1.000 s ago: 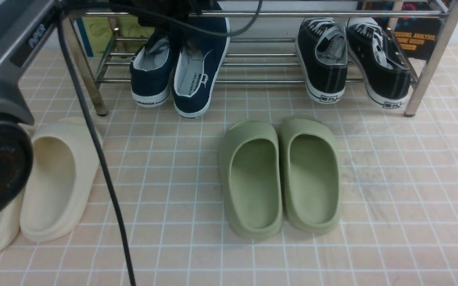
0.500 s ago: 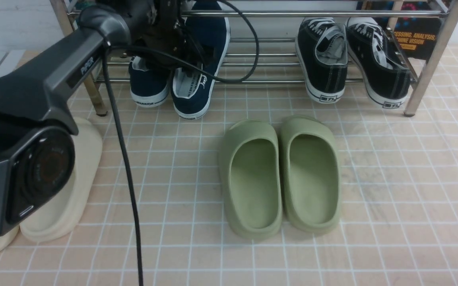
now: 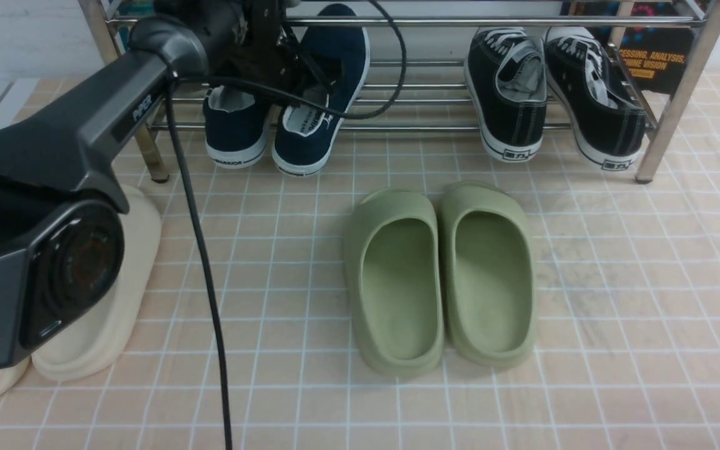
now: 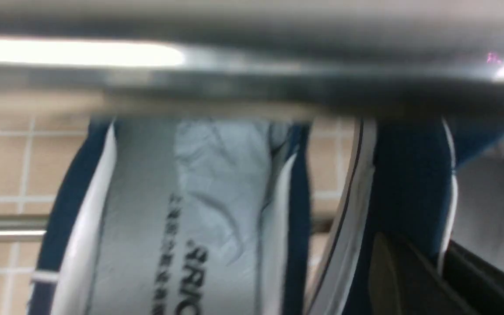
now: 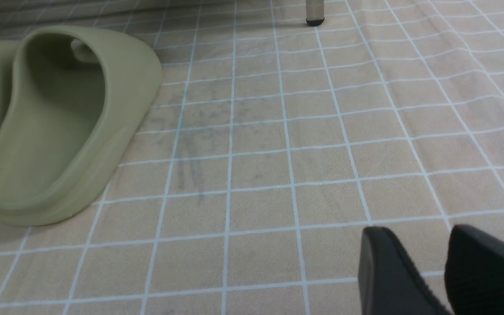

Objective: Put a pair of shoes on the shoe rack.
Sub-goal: Use the left arm to put a shoe into the shoe rack

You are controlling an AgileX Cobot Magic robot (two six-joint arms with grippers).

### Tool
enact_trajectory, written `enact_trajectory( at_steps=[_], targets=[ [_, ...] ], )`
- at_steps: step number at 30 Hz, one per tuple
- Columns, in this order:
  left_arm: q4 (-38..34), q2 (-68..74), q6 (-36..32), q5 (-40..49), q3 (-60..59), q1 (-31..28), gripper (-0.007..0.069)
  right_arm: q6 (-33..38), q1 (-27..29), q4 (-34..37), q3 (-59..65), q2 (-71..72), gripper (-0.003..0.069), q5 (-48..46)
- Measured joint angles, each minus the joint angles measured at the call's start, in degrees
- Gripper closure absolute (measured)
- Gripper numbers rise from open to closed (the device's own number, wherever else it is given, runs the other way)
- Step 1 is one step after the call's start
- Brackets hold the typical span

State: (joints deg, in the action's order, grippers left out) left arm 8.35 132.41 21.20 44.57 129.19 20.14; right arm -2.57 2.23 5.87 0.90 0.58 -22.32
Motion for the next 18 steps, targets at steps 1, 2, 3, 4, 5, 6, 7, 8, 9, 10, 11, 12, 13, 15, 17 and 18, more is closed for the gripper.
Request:
enact_trajectory(
  at_steps=[1, 2, 3, 4, 5, 6, 7, 8, 9, 10, 11, 12, 13, 15, 17, 18],
  targets=[
    [-0.29, 0.0, 0.25, -0.5, 0.12, 0.0, 0.0584, 0.0, 0.0, 0.0, 0.0, 0.0, 0.0419, 0.0],
    [-0.48, 0.0, 0.85, -1.4, 0.27, 0.0, 0.0584, 0.0, 0.0, 0.0, 0.0, 0.0, 0.0419, 0.0],
    [-0.61, 0.0, 1.45, -2.17, 0.27, 0.0, 0.0584, 0.0, 0.0, 0.0, 0.0, 0.0, 0.0419, 0.0],
    [-0.77, 0.0, 2.18, -2.93, 0.27, 0.0, 0.0585, 0.0, 0.0, 0.0, 0.0, 0.0, 0.0419, 0.0],
    [-0.95, 0.22, 2.97, -3.48, 0.27, 0.0, 0.0585, 0.0, 0.0, 0.0, 0.0, 0.0, 0.0419, 0.0],
    [-1.18, 0.39, 4.18, -4.44, 0.31, 0.0, 0.0585, 0.0, 0.0, 0.0, 0.0, 0.0, 0.0419, 0.0],
    [-1.18, 0.49, 4.41, -4.59, 0.31, 0.0, 0.0585, 0.0, 0.0, 0.0, 0.0, 0.0, 0.0419, 0.0],
    [-1.18, 0.85, 5.79, -5.38, 0.31, 0.0, 0.0585, 0.0, 0.0, 0.0, 0.0, 0.0, 0.0419, 0.0],
    [-1.18, 0.91, 6.21, -5.49, 0.31, 0.0, 0.0585, 0.0, 0.0, 0.0, 0.0, 0.0, 0.0419, 0.0],
    [-0.94, 1.05, 8.14, -5.75, 0.31, 0.0, 0.0585, 0.0, 0.0, 0.0, 0.0, 0.0, 0.0419, 0.0],
    [-0.72, 1.35, 10.06, -6.1, 0.31, 0.0, 0.0585, 0.06, 0.0, 0.0, 0.0, 0.0, 0.0419, 0.0],
    [-0.43, 1.56, 10.86, -6.46, 0.31, 0.0, 0.0584, 0.06, 0.0, 0.0, 0.0, 0.0, 0.0419, 0.0],
    [0.26, 1.88, 12.08, -7.17, 0.38, 0.0, 0.0582, 0.06, 0.0, 0.0, 0.0, 0.0, 0.0419, 0.0],
    [1.66, 2.42, 13.44, -8.33, 0.38, 0.0, 0.0568, 0.06, 0.0, 0.0, 0.0, 0.0, 0.0419, 0.0],
    [2.51, 2.83, 13.65, -9.22, 0.38, -0.02, 0.0538, 0.06, 0.0, 0.0, 0.0, 0.0, 0.0419, 0.0],
    [2.59, 2.91, 13.65, -9.73, 0.38, -0.02, 0.0522, 0.06, 0.0, 0.0, 0.0, 0.0, 0.0419, 0.0]
  ],
)
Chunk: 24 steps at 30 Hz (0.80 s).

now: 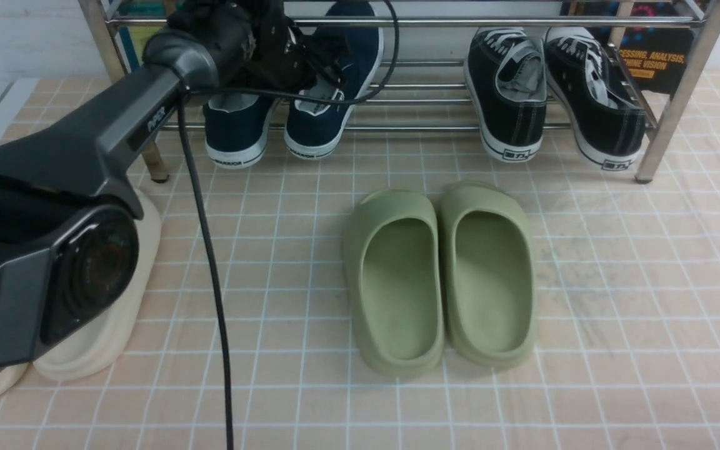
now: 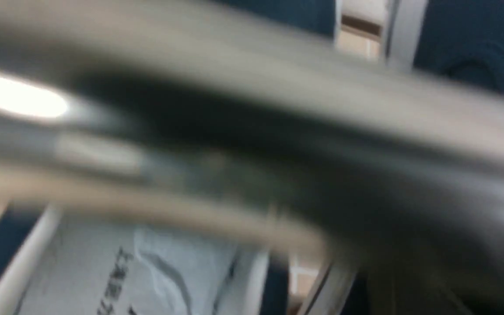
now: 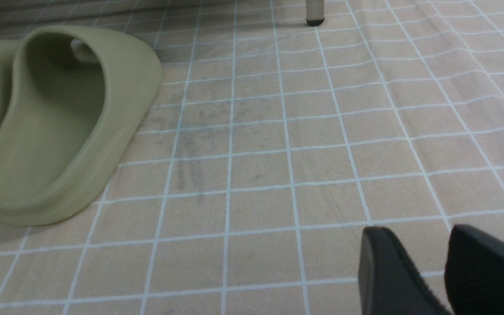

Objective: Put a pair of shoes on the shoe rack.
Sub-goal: Use the left arm to put a shoe into the shoe rack

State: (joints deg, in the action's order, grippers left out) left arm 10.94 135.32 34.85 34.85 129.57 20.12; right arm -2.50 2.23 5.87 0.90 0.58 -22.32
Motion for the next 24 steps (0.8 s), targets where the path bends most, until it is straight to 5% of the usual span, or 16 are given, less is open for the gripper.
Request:
enact_trajectory(
  at_steps=[6, 11, 14, 20, 24],
  targets=[
    [-0.37, -0.6, -1.14, -0.76, 0.37, -0.05, 0.0249, 0.0, 0.0, 0.0, 0.0, 0.0, 0.0419, 0.0],
    [-0.78, -5.6, -7.61, 5.41, 0.37, 0.02, 0.0171, 0.0, 0.0, 0.0, 0.0, 0.0, 0.0419, 0.0],
    [-0.32, -10.66, -14.92, 13.16, 0.45, 0.02, 0.0214, 0.0, 0.0, 0.0, 0.0, 0.0, 0.0419, 0.0],
    [3.48, -14.27, -25.3, 32.79, -0.19, 0.02, 0.0508, 0.0, 0.0, 0.0, 0.0, 0.0, 0.0419, 0.0],
    [3.89, -13.86, -27.15, 35.14, -8.44, 0.02, 0.0613, 0.0, 0.0, 0.0, 0.0, 0.0, 0.0419, 0.0]
  ],
)
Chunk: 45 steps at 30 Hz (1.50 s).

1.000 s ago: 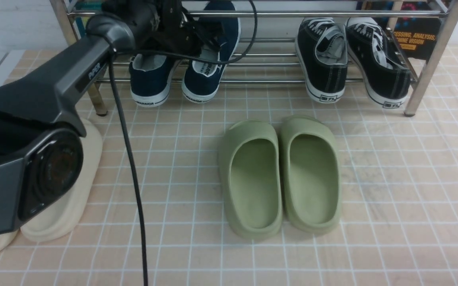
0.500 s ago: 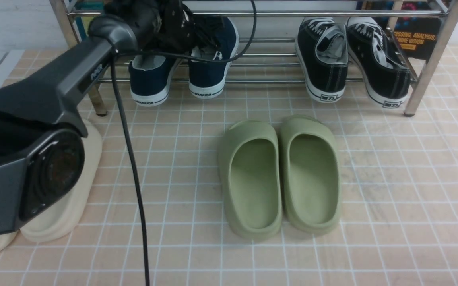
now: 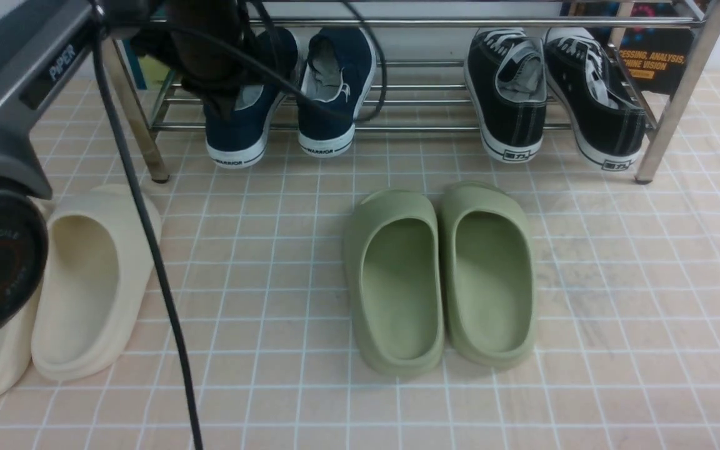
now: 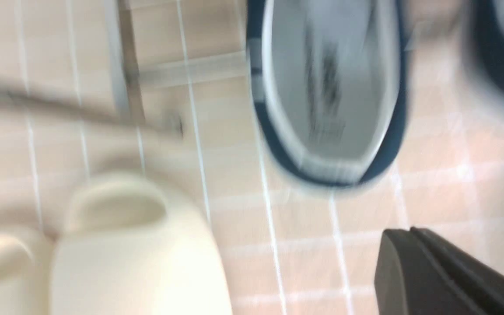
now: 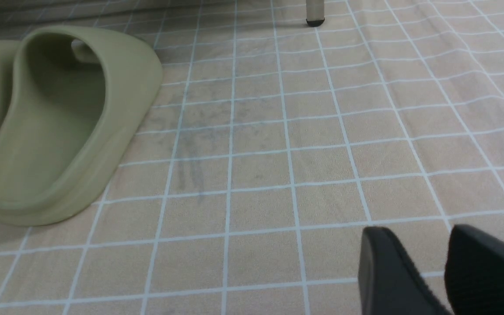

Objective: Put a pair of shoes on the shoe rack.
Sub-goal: Use the left arm to put a shoe into the shoe rack

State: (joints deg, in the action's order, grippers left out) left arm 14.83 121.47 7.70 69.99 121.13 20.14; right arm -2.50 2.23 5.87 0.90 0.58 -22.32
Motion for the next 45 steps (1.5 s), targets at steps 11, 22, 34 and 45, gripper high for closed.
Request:
enact_trajectory(
  at_steps=[11, 22, 34, 45],
  targets=[
    [0.56, 1.55, 2.19, -20.22, -9.18, 0.0, 0.0613, 0.0, 0.0, 0.0, 0.0, 0.0, 0.0419, 0.0],
    [-1.75, 0.91, 5.79, -25.37, -9.35, 0.05, 0.0613, 0.0, 0.0, 0.0, 0.0, 0.0, 0.0419, 0.0],
    [-0.96, -1.3, 2.98, -11.45, -11.36, -4.14, 0.0613, -0.05, 0.0, 0.0, 0.0, 0.0, 0.0417, 0.0],
    [-1.71, -0.02, 6.67, -25.02, -11.86, -4.52, 0.0608, -0.05, 0.0, 0.0, 0.0, 0.0, 0.0415, 0.0]
  ],
)
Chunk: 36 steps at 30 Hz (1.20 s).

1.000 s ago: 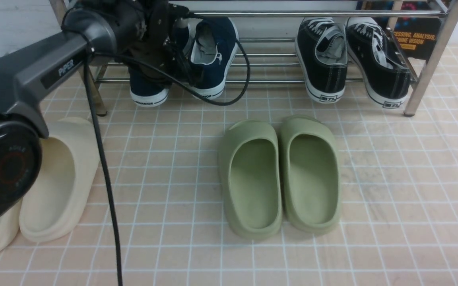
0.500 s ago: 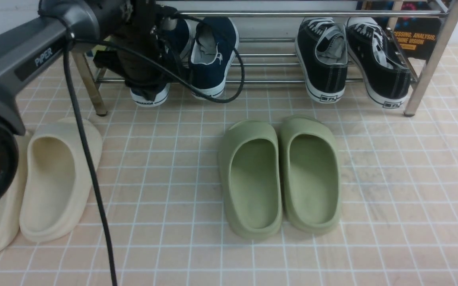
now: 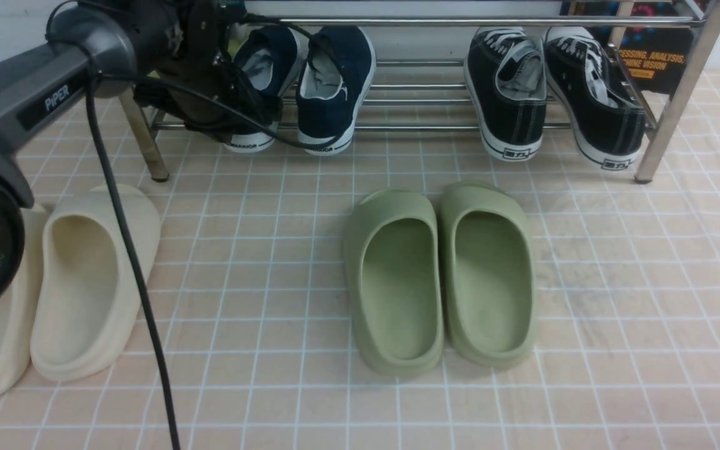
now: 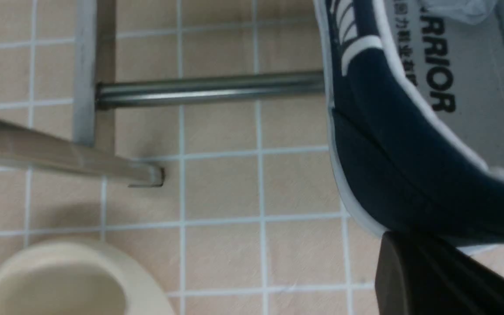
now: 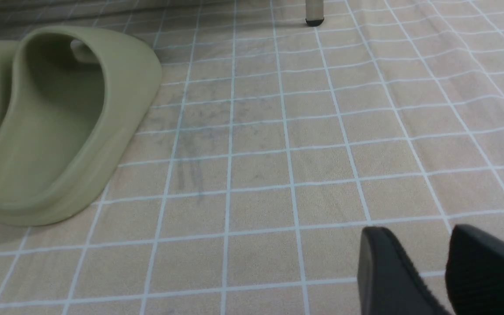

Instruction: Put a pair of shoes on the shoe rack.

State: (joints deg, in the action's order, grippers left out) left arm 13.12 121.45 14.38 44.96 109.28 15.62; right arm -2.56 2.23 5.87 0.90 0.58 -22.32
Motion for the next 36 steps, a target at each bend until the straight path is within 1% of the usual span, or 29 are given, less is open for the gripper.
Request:
enact_trajectory(
  at_steps=[5, 7, 8, 9, 10, 13, 14, 16, 18, 19, 21, 22, 25, 28, 34, 36],
  targets=[
    [-0.02, -0.5, 0.75, 0.35, 0.0, 0.08, 0.0604, 0.0, 0.0, 0.0, 0.0, 0.0, 0.0415, 0.0],
    [-0.02, -2.1, 0.31, 5.1, 0.0, 0.08, 0.0603, 0.0, 0.0, 0.0, 0.0, 0.0, 0.0415, 0.0],
    [-0.02, -2.27, 0.26, 5.57, 0.0, 0.08, 0.0603, 0.0, 0.0, 0.0, 0.0, 0.0, 0.0415, 0.0],
    [-0.08, -4.66, -0.67, 8.96, -0.32, 0.08, 0.0601, 0.0, 0.0, 0.0, 0.0, 0.0, 0.0415, 0.0],
    [-0.13, -6.13, -1.53, 10.33, -0.79, 0.08, 0.0601, 0.0, 0.0, 0.0, 0.0, 0.0, 0.0415, 0.0],
    [-0.26, -11.97, -2.45, 10.46, -3.73, 0.08, 0.0602, 0.0, 0.0, 0.0, 0.0, 0.0, 0.0415, 0.0],
    [-0.37, -18.81, -2.49, 8.2, -8.48, 0.08, 0.0602, 0.0, 0.0, 0.0, 0.0, 0.0, 0.0415, 0.0],
    [-0.44, -26.29, -2.35, 3.32, -14.71, 0.08, 0.0602, 0.0, 0.0, 0.0, 0.0, 0.0, 0.0415, 0.0],
    [-0.5, -36.84, -1.42, -4.41, -24.85, 0.08, 0.06, 0.0, 0.0, 0.0, 0.0, 0.0, 0.0415, 0.0],
    [-0.5, -43.34, -0.79, -9.67, -31.72, 0.08, 0.06, 0.0, 0.0, 0.0, 0.0, 0.0, 0.0415, 0.0],
    [-0.5, -50.69, -0.12, -16.05, -40.05, 0.08, 0.06, 0.0, 0.0, 0.0, 0.0, 0.0, 0.0415, 0.0],
    [-0.5, -57.49, 0.23, -21.23, -47.19, 0.02, 0.06, 0.0, 0.0, 0.0, 0.0, 0.0, 0.0415, 0.0],
    [-0.5, -68.26, 1.45, -29.18, -61.21, 0.02, 0.06, 0.0, 0.0, 0.0, 0.0, 0.0, 0.0415, 0.0],
    [-0.5, -77.22, 4.25, -31.72, -74.19, 0.02, 0.0599, 0.0, 0.0, 0.0, 0.0, 0.0, 0.0415, 0.0],
    [-0.5, -87.87, 5.98, -32.88, -88.1, 0.02, 0.0599, 0.0, 0.0, 0.0, 0.0, 0.0, 0.0415, 0.0],
    [-0.5, -93.55, 6.12, -32.8, -92.47, 0.02, 0.0595, 0.0, 0.0, 0.0, 0.0, 0.0, 0.0415, 0.0]
  ],
)
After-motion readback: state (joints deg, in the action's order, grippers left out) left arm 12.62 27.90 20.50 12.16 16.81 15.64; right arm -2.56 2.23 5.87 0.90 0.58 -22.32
